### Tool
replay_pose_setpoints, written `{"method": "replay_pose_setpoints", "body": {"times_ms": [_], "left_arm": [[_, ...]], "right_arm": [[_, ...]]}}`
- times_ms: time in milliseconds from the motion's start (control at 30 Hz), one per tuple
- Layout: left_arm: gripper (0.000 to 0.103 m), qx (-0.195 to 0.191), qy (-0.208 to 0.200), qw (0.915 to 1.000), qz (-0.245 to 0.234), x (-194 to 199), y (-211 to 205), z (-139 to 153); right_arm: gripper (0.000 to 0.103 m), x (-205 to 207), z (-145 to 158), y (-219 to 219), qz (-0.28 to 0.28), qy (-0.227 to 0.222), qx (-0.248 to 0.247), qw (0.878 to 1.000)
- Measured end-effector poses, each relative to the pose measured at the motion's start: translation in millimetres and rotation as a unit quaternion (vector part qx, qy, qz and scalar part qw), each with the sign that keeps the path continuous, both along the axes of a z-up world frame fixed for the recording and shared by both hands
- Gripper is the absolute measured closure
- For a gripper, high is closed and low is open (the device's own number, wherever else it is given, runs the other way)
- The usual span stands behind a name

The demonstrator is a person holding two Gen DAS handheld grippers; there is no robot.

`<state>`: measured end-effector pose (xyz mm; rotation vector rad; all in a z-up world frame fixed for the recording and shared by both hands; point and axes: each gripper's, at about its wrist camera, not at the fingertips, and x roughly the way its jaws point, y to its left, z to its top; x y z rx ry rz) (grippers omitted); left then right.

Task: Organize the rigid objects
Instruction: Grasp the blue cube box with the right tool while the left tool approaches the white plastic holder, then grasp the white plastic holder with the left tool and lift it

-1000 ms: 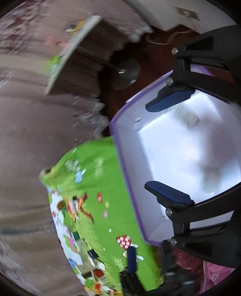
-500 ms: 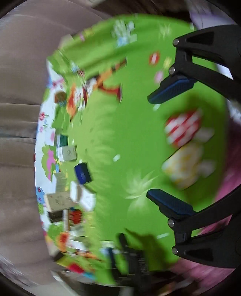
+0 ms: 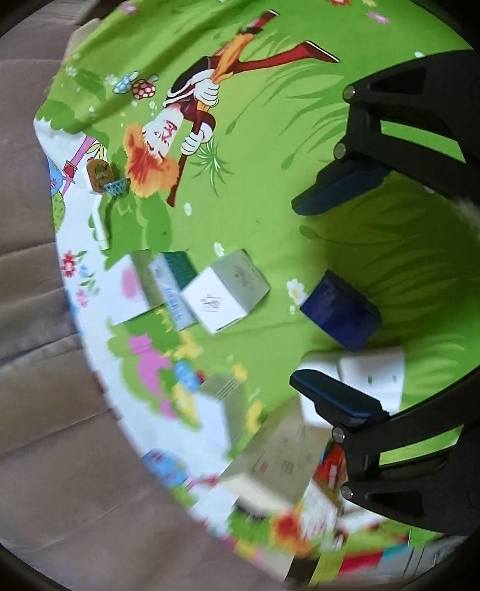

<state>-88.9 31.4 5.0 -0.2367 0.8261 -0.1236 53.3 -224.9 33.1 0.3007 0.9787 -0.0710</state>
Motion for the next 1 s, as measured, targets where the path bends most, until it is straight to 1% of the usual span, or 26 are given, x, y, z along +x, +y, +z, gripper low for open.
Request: {"method": "replay_pose_setpoints", "body": {"times_ms": [67, 100, 133, 167, 200, 233, 300, 333, 400, 433, 467, 500, 567, 600, 700, 767, 867, 900, 967, 1000], "left_arm": [[0.019, -0.004, 0.000, 1.0000, -0.001, 4, -2, 1], [0.019, -0.008, -0.001, 1.0000, -0.002, 3, -1, 1], [0.019, -0.011, -0.002, 0.9999, -0.002, 4, -1, 2], [0.019, -0.014, -0.002, 0.9999, -0.002, 4, 0, 1], [0.019, -0.017, -0.003, 0.9998, -0.001, 3, 0, 1], [0.019, -0.018, -0.004, 0.9998, -0.001, 2, 0, 2], [0.019, -0.015, -0.003, 0.9999, -0.001, 4, -1, 1], [0.019, -0.013, -0.002, 0.9999, 0.000, 5, -2, 1], [0.018, 0.011, 0.005, 0.9999, -0.002, 7, -9, 1], [0.017, 0.022, 0.008, 0.9997, -0.003, 7, -13, 0], [0.016, 0.049, 0.017, 0.9986, -0.008, 10, -21, 0], [0.015, 0.065, 0.023, 0.9975, -0.014, 13, -28, -1], [0.015, 0.084, 0.030, 0.9954, -0.036, 21, -47, -1], [0.015, 0.081, 0.032, 0.9953, -0.043, 25, -54, -1], [0.015, 0.051, 0.046, 0.9954, -0.067, 49, -82, 2], [0.015, 0.047, 0.050, 0.9954, -0.066, 72, -100, 3], [0.015, 0.052, 0.057, 0.9946, -0.069, 110, -124, 2], [0.015, 0.062, 0.059, 0.9939, -0.070, 124, -135, 0], [0.015, 0.084, 0.057, 0.9925, -0.068, 139, -148, -2], [0.015, 0.103, 0.053, 0.9912, -0.064, 148, -156, -4]], "right_arm": [[0.016, 2, -13, 11, 0.009, 0.019, -0.028, 0.999], [0.018, -1, -19, 15, 0.015, 0.026, -0.052, 0.998], [0.020, -6, -23, 17, 0.025, 0.024, -0.069, 0.997], [0.030, -12, -25, 17, 0.037, 0.012, -0.076, 0.996], [0.035, -18, -27, 16, 0.048, 0.009, -0.099, 0.994], [0.041, -26, -26, 14, 0.066, -0.006, -0.113, 0.991], [0.063, -35, -26, 5, 0.093, -0.017, -0.108, 0.990], [0.072, -40, -24, -2, 0.106, -0.020, -0.108, 0.988], [0.072, -52, -23, -26, 0.124, -0.028, -0.073, 0.989], [0.072, -55, -25, -34, 0.128, -0.026, -0.070, 0.989], [0.072, -61, -26, -41, 0.138, -0.030, -0.079, 0.987], [0.072, -66, -27, -47, 0.151, -0.033, -0.089, 0.984], [0.072, -71, -26, -51, 0.164, -0.036, -0.096, 0.981], [0.072, -74, -27, -53, 0.169, -0.037, -0.101, 0.980], [0.071, -76, -27, -56, 0.171, -0.045, -0.099, 0.979], [0.072, -75, -27, -54, 0.169, -0.048, -0.102, 0.979], [0.071, -75, -26, -56, 0.168, -0.050, -0.101, 0.979], [0.072, -76, -26, -55, 0.168, -0.051, -0.103, 0.979], [0.072, -77, -26, -53, 0.168, -0.052, -0.109, 0.978], [0.072, -77, -26, -52, 0.169, -0.053, -0.112, 0.978]]}}
